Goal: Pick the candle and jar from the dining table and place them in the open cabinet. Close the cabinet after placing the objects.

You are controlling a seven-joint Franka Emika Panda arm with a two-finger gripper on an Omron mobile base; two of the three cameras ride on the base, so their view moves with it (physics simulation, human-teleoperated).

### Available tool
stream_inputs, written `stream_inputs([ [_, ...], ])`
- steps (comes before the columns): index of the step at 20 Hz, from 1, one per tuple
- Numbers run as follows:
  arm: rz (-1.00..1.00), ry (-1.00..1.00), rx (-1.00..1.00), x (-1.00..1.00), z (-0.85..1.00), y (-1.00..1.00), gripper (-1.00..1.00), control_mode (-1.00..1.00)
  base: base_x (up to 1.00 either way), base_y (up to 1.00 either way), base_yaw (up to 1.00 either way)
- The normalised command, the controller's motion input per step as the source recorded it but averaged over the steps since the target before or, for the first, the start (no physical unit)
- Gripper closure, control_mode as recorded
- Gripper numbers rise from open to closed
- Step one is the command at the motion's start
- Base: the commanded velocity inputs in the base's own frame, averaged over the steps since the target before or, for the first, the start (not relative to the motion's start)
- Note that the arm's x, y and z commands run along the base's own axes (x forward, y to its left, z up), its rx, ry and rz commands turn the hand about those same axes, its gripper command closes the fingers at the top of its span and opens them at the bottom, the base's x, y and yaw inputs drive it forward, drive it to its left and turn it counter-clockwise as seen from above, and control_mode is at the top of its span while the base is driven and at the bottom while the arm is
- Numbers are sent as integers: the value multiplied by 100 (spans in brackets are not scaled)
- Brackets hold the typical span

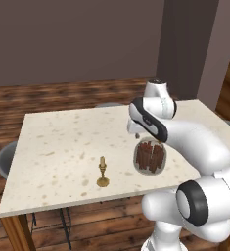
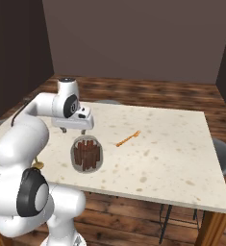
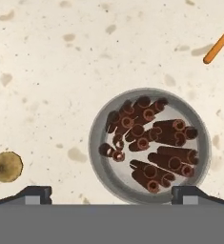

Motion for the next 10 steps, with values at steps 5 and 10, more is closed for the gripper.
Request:
stream_inputs([
  [5, 0, 0, 0, 7, -36, 5, -100, -100, 0, 0, 0],
  [10, 0, 0, 0, 5, -34, 6, -100, -100, 0, 0, 0],
])
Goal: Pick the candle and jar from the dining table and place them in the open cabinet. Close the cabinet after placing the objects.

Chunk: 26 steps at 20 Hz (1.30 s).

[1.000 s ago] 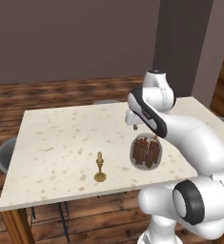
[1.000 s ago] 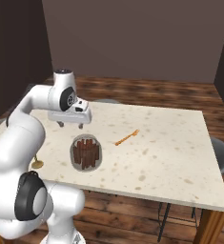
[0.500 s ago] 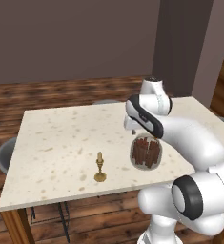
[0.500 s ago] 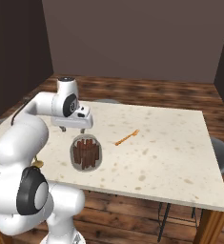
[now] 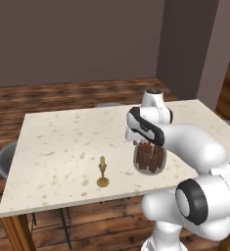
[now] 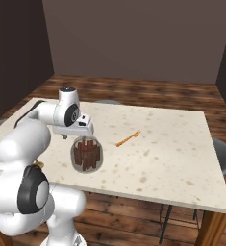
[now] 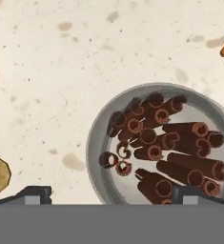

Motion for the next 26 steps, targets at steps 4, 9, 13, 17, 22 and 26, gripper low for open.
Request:
stream_inputs([
  [4, 0, 0, 0, 4, -32, 3, -100, -100, 0, 0, 0],
  [9, 0, 0, 0, 5, -35, 6, -100, -100, 0, 0, 0],
  [13, 1, 1, 0, 4, -41, 9, -100, -100, 0, 0, 0],
  [17, 1, 2, 0, 2, -47, 12, -100, -100, 0, 0, 0],
  [22, 1, 5, -2, 4, -46, 17, 100, -100, 0, 0, 0],
  [26, 2, 10, -5, 0, -26, 22, 100, -100, 0, 0, 0],
])
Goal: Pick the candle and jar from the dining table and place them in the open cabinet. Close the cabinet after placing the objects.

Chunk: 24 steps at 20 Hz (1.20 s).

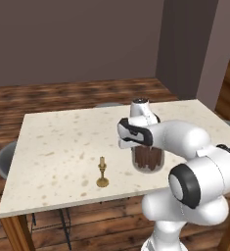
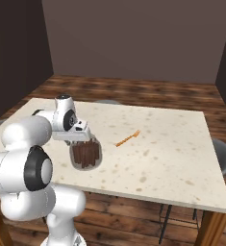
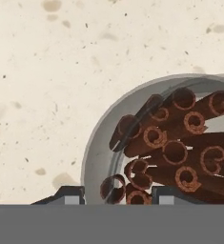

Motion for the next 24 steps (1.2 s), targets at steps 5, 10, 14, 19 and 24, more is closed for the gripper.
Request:
stream_inputs([
  [5, 4, 8, -3, 4, -13, 25, 100, -100, 0, 0, 0],
  [10, 1, -8, 0, -14, 17, -1, 100, -100, 0, 0, 0],
  [14, 0, -11, 0, -23, 47, -10, 100, -100, 0, 0, 0],
  [19, 0, -9, -2, -16, 64, -13, 100, -100, 0, 0, 0],
  [24, 0, -3, -5, -28, 69, -7, 100, -100, 0, 0, 0],
])
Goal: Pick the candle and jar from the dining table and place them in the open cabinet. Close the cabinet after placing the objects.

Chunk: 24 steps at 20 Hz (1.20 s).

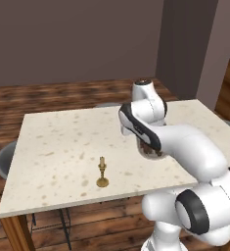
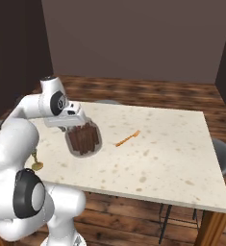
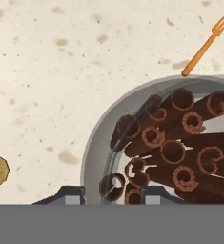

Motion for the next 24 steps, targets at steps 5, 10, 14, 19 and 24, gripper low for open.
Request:
stream_inputs([
  [5, -2, 0, -2, -40, 60, -12, 100, -100, 0, 0, 0],
  [10, -5, -1, -1, -45, 50, -20, 100, -100, 0, 0, 0],
  [14, -8, -5, 0, -51, 46, -44, 100, -100, 0, 0, 0],
  [19, -9, -5, 0, -39, 53, -32, 100, -100, 0, 0, 0],
  [24, -8, -8, 0, -35, 52, -24, 100, -100, 0, 0, 0],
])
